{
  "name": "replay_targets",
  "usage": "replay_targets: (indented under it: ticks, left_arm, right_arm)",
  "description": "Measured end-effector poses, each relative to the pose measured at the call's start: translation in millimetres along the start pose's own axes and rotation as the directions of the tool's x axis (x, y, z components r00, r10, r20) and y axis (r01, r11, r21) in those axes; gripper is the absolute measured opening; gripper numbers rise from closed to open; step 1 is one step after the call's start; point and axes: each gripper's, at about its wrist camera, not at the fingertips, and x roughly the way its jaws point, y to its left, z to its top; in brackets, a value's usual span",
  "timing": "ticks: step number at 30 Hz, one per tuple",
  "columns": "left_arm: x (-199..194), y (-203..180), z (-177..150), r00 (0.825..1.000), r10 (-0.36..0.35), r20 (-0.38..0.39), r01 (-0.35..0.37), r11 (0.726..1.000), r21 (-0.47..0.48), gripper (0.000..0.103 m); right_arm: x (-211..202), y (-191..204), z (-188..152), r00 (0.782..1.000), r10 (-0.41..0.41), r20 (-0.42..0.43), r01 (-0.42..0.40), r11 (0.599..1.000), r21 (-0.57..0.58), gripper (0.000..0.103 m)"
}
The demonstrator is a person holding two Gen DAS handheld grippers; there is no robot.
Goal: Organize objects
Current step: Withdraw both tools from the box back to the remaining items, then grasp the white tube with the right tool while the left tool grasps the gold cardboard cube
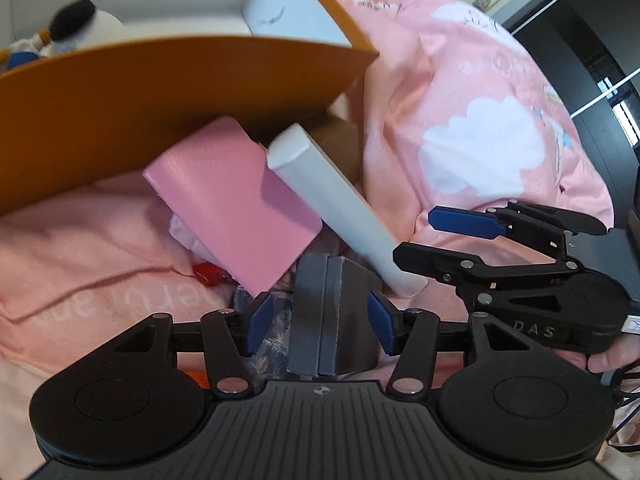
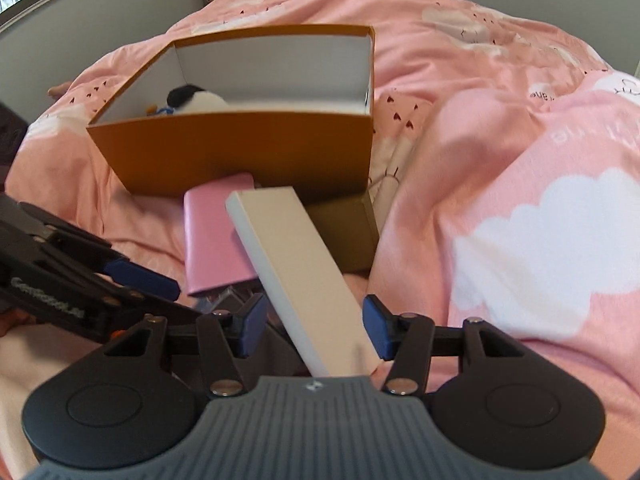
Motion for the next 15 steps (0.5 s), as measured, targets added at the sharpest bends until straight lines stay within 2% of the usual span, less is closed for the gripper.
replay_targets:
  ticks: [5, 9, 15]
  left_arm:
    - [8, -2, 0, 1.0, 0.0, -0.018, 0.0, 1.0, 0.003, 0.063]
    - [-4, -3, 3, 1.0, 0.011, 0.024, -0.011, 1.0, -0.002, 0.063]
    - [-17, -4, 8, 0.997, 0.046, 0.067, -0.046, 0.999, -0.012, 0.063]
  right_arm:
    - [4, 4, -3, 1.0, -0.005, -0.008, 0.004, 0.999, -0.044, 0.055]
    - [8, 6, 0, 1.0, 0.018, -0.013, -0.019, 0.998, -0.067, 0.055]
    - [27, 18, 8, 1.0, -0.012, -0.017, 0.01, 0.993, -0.121, 0.055]
